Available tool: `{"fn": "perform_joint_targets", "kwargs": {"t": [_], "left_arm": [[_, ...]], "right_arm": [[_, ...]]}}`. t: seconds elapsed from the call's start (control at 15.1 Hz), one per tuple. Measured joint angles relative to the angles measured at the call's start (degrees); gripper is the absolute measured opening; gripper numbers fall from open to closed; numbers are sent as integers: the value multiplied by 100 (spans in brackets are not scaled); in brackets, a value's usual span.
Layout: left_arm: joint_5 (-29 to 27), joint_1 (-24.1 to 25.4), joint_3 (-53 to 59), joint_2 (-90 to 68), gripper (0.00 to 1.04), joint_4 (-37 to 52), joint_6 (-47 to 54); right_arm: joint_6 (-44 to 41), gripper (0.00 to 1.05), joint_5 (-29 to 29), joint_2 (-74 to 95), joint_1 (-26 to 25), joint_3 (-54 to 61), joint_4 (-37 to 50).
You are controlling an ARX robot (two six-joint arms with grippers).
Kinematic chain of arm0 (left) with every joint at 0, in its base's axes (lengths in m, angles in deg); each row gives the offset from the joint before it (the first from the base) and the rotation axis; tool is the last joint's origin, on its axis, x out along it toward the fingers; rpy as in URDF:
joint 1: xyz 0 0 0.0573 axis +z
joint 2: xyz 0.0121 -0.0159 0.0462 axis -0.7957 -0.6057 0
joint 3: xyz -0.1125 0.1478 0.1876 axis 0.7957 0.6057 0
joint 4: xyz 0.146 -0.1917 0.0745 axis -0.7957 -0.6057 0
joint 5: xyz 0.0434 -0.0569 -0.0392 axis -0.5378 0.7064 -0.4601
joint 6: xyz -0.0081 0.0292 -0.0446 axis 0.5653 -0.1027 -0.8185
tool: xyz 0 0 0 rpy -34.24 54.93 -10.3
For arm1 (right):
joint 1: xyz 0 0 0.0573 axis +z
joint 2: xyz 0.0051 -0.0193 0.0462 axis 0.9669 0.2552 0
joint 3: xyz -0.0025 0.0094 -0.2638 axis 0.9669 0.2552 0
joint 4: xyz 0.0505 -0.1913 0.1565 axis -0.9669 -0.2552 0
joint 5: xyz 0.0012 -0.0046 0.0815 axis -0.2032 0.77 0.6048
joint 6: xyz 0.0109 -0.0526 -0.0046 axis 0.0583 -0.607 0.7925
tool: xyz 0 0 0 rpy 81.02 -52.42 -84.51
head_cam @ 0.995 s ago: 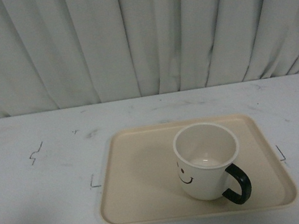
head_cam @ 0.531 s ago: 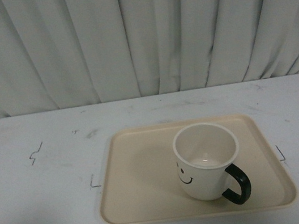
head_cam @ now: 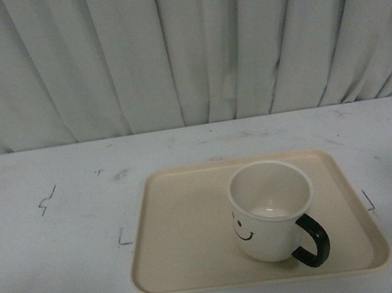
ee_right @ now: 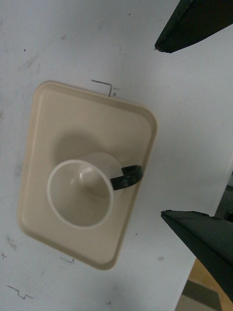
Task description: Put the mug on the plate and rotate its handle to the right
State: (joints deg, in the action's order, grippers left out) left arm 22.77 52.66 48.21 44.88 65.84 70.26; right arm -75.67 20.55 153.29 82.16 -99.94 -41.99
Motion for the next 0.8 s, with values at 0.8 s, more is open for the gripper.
{"fn": "perform_joint_targets", "kwargs": {"t": [0.8], "left_arm": [[2,0,0,0,98,0,0]], "right_arm": [[1797,98,-634,4415,1034,-3108,-557]]}}
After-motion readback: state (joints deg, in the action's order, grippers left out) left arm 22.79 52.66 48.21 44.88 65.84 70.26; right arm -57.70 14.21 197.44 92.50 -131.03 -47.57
